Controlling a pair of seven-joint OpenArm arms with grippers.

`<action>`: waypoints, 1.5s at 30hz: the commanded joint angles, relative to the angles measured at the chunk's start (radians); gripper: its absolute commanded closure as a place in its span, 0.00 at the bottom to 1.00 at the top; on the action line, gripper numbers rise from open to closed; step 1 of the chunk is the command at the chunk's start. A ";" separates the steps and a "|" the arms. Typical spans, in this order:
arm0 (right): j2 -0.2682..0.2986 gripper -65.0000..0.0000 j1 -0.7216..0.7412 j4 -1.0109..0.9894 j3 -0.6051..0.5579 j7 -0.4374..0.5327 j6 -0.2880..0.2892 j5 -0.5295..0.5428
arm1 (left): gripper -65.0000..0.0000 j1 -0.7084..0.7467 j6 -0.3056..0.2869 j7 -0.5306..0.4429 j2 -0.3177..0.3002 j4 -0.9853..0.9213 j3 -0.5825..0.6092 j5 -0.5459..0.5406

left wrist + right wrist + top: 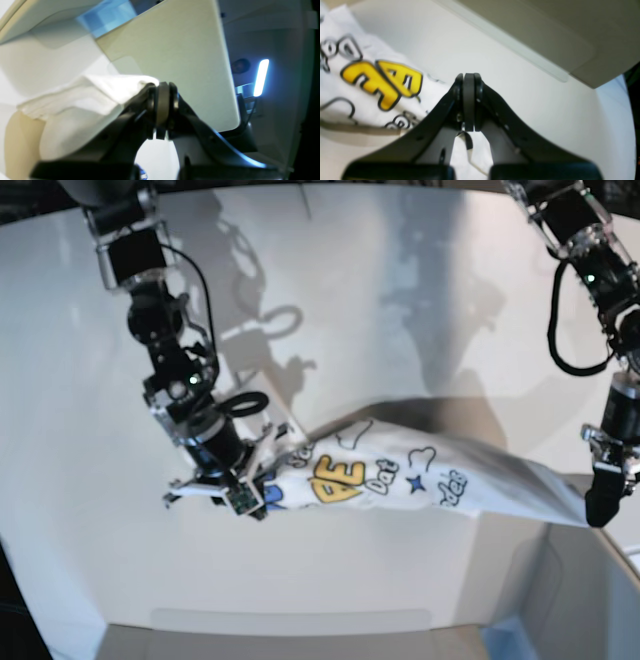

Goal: Layout the t-shirt on the table in an organized manner, then fold the t-shirt properly
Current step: 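Hold the shirt with both grippers and stretch it out along the table, then pull the shirt edge with the right gripper away from the left gripper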

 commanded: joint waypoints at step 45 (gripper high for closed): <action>-0.056 0.79 0.243 -0.521 -0.301 0.002 -0.006 -0.007 | 1.00 -0.341 0.019 -0.049 -0.018 -0.059 0.092 -0.040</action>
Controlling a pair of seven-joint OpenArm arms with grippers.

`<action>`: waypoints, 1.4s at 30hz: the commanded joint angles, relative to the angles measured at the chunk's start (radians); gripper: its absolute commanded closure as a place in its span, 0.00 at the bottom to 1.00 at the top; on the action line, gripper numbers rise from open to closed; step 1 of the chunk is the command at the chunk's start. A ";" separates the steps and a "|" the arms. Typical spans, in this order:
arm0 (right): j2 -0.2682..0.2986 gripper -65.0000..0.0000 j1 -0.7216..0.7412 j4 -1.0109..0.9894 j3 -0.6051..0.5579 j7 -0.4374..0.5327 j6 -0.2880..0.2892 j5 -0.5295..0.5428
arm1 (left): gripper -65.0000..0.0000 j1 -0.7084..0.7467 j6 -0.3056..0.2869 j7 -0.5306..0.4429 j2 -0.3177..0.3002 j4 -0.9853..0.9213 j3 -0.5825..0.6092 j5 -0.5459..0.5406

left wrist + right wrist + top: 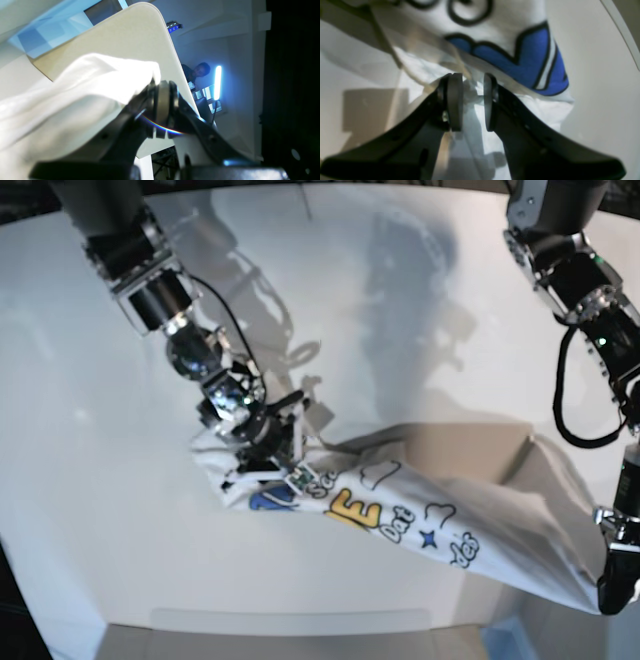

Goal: Layout the t-shirt on the table in an organized manner, then fold the t-shirt properly
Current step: 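Pull the shirt edge with the right gripper away from the left gripper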

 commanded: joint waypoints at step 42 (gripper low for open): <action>0.061 1.00 -0.379 0.695 0.293 0.170 -0.061 -0.133 | 1.00 0.259 0.016 0.000 -0.020 -0.005 -0.022 -0.039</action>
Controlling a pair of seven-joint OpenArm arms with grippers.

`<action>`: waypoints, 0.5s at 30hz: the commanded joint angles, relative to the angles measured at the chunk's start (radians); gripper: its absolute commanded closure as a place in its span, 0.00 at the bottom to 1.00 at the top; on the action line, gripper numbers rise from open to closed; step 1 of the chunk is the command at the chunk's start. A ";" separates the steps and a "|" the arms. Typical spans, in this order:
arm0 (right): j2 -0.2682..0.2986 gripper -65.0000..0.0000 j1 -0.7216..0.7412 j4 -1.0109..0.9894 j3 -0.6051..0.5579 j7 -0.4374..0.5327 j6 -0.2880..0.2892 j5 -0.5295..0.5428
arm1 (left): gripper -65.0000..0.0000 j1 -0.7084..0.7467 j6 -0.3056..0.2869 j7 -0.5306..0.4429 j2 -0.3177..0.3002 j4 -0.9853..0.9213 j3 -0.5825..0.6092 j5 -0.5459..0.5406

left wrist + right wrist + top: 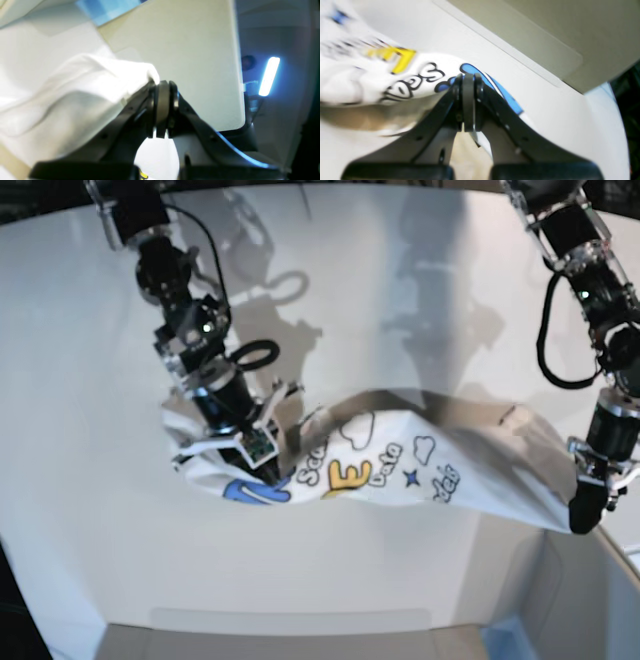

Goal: Layout the t-shirt on the table in an organized manner, then fold the t-shirt properly
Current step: 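Pull the shirt edge with the right gripper away from the left gripper, then release and regrasp the bunched shirt edge with the right gripper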

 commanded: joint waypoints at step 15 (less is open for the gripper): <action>0.106 1.00 -0.032 0.276 0.553 -0.038 0.053 0.909 | 1.00 0.322 0.009 0.009 -0.019 0.050 -0.226 -0.039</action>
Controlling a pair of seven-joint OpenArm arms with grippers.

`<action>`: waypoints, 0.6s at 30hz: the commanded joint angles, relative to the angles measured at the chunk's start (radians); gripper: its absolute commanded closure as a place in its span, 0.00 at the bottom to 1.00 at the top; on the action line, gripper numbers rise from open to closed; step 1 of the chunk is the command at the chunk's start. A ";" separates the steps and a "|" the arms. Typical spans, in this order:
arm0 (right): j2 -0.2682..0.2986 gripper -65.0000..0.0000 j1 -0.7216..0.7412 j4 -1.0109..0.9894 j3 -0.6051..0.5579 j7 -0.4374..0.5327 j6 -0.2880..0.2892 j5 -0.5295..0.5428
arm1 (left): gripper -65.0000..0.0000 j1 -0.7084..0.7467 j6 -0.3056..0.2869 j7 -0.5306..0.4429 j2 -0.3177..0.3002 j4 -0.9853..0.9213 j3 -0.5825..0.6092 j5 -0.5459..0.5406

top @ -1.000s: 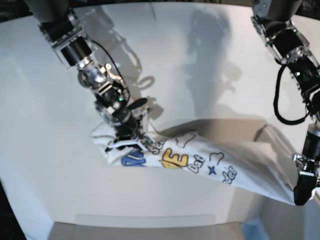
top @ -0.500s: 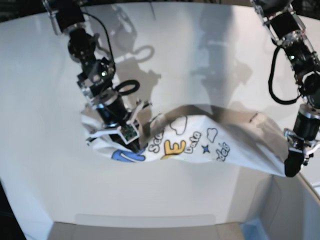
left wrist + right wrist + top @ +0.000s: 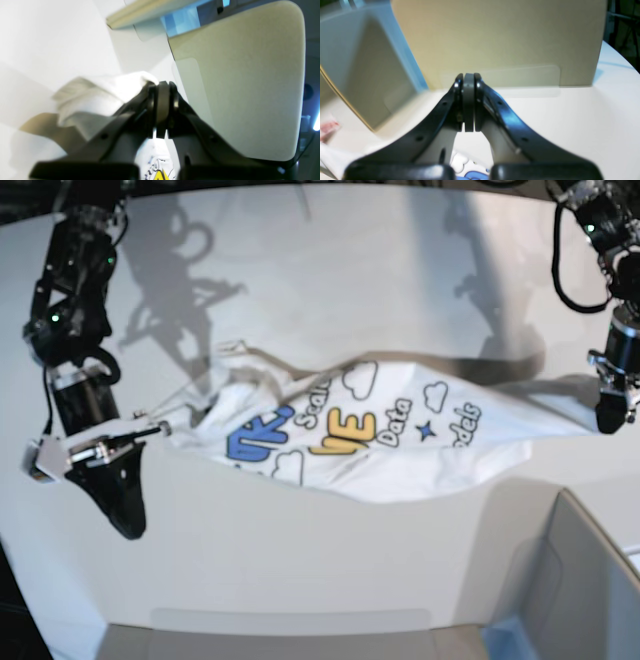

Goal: Layout the t-shirt on the table in an organized manner, then fold the t-shirt properly
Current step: 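Release and regrasp the bunched shirt edge with the right gripper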

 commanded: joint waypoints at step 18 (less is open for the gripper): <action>0.162 0.66 -0.021 0.018 -0.430 -0.210 0.013 -0.322 | 1.00 0.029 0.010 0.057 0.038 0.016 -0.019 -0.039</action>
